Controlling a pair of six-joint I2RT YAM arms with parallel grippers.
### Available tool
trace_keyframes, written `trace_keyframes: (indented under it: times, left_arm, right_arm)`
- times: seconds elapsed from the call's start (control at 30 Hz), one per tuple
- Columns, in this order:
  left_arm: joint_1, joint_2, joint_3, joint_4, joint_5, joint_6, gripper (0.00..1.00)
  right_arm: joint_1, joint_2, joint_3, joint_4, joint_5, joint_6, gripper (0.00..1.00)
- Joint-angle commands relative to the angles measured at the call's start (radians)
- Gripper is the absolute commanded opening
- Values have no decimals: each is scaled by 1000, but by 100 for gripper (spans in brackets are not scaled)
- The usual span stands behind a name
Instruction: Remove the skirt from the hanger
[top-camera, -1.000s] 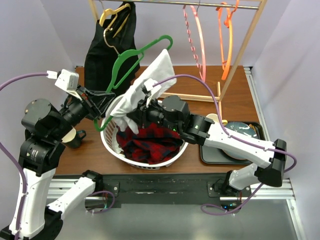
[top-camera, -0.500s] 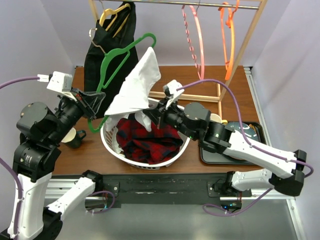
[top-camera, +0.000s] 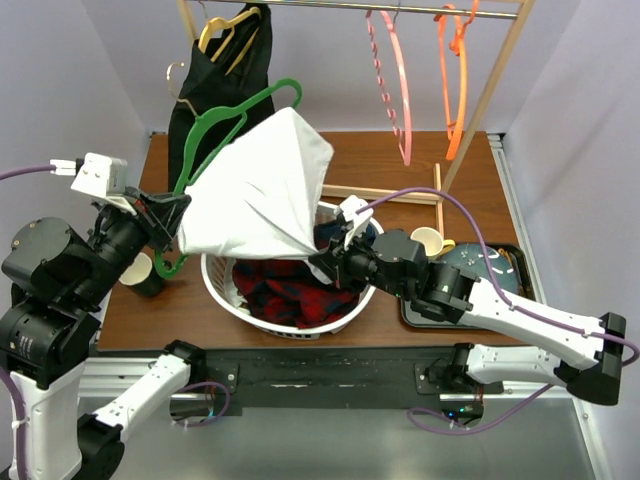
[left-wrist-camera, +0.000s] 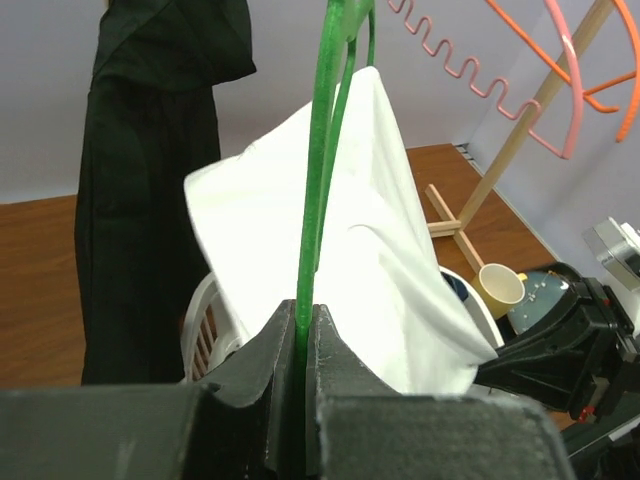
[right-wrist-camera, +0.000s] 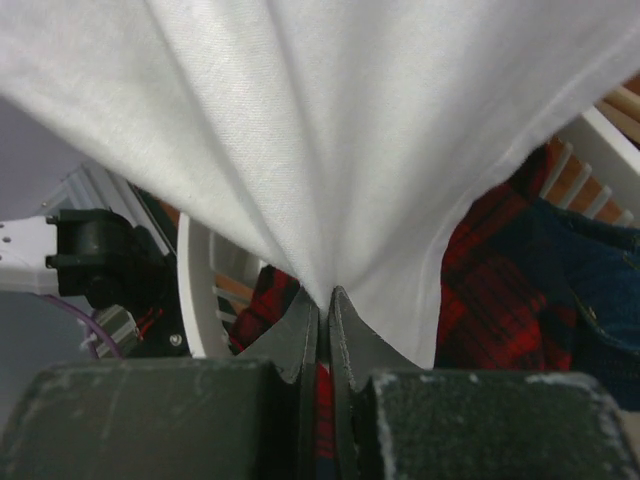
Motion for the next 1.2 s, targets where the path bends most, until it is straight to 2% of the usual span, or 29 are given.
trace_keyframes:
  times: [0.0, 0.37, 0.83, 1.17]
  left_arm:
    - [11, -19, 75, 209, -172, 35, 0]
    - [11, -15, 97, 211, -229, 54, 0]
    - [11, 16, 159, 231, -278, 63, 0]
    - [11, 24, 143, 241, -265, 57, 0]
  right_arm:
    - [0, -35, -62, -146, 2, 23, 0]
    - [-3, -12, -134, -149, -71, 42, 0]
    - [-1, -50, -207, -153, -47, 54, 0]
    - [-1, -98, -194, -158, -28, 72, 2]
